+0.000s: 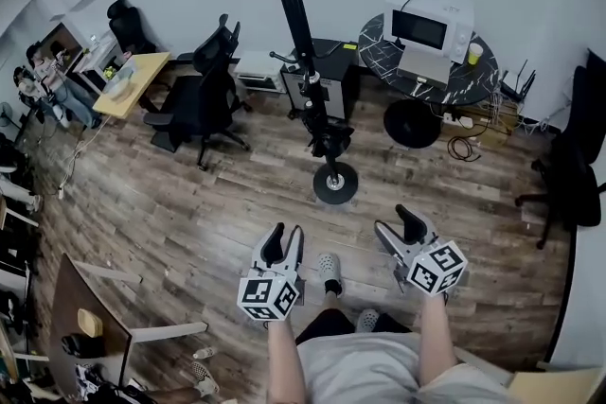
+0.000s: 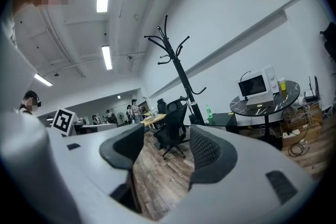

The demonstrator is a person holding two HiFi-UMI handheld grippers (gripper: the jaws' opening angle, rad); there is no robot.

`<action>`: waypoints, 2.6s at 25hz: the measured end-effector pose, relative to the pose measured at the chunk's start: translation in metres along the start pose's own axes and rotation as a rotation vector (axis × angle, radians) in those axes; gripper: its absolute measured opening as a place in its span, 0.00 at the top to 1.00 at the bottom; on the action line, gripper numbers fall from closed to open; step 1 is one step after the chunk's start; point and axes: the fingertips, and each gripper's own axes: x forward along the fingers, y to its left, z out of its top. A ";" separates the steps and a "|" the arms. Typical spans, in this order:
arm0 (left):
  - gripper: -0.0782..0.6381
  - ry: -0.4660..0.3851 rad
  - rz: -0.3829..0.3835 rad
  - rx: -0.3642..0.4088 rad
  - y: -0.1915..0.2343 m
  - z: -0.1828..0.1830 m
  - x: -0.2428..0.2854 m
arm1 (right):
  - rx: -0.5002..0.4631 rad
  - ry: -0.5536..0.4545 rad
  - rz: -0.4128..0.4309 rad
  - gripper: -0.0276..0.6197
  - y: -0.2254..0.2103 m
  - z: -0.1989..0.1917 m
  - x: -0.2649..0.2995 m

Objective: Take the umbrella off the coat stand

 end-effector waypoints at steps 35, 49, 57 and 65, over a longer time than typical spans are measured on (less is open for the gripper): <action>0.66 0.018 -0.188 -0.026 0.192 0.089 0.253 | -0.175 0.021 -0.143 0.56 -0.068 0.092 0.294; 0.66 0.117 -0.272 0.028 0.153 0.053 0.304 | -0.149 0.067 -0.149 0.56 -0.096 0.080 0.320; 0.67 0.127 -0.278 0.044 0.146 0.046 0.336 | -0.143 0.086 -0.148 0.58 -0.112 0.072 0.331; 0.68 0.159 -0.292 0.083 0.139 0.044 0.365 | -0.149 0.124 -0.122 0.59 -0.130 0.065 0.348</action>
